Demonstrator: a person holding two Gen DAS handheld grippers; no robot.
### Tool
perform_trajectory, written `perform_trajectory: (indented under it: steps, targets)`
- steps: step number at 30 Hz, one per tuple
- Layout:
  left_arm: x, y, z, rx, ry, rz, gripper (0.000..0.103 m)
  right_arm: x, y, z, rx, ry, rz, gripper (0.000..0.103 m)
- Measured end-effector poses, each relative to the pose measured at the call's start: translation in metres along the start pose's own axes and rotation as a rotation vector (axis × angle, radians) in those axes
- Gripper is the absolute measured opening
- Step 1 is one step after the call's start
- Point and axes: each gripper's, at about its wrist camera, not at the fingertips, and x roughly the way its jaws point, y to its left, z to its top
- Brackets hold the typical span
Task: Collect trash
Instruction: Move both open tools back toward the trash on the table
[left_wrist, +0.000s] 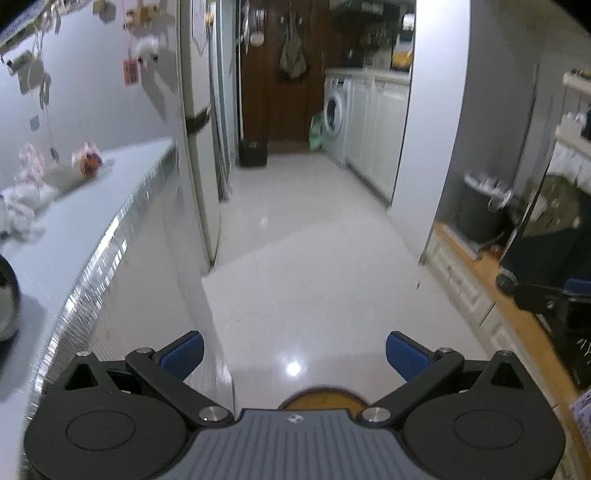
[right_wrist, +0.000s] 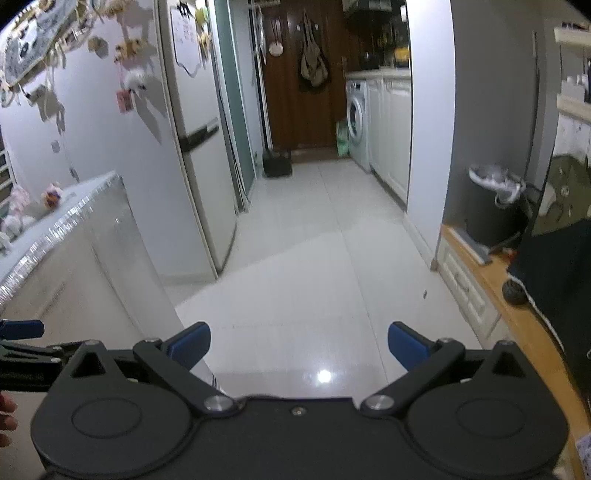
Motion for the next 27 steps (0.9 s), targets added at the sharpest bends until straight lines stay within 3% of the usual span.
perform_trajectory:
  steps: [10,19,27]
  targets:
    - [-0.076,-0.001,0.019,-0.030,-0.193,-0.051,0.103,-0.054,0.019,0.022,-0.004,-0.192,0.046,0.103]
    - [-0.155,0.020,0.033,0.036,-0.345,-0.021,0.103,-0.087,0.051,0.037,-0.020,-0.306,0.132,0.103]
    - [-0.209,0.067,0.045,0.070,-0.400,-0.024,0.103,-0.109,0.087,0.049,-0.064,-0.372,0.258,0.103]
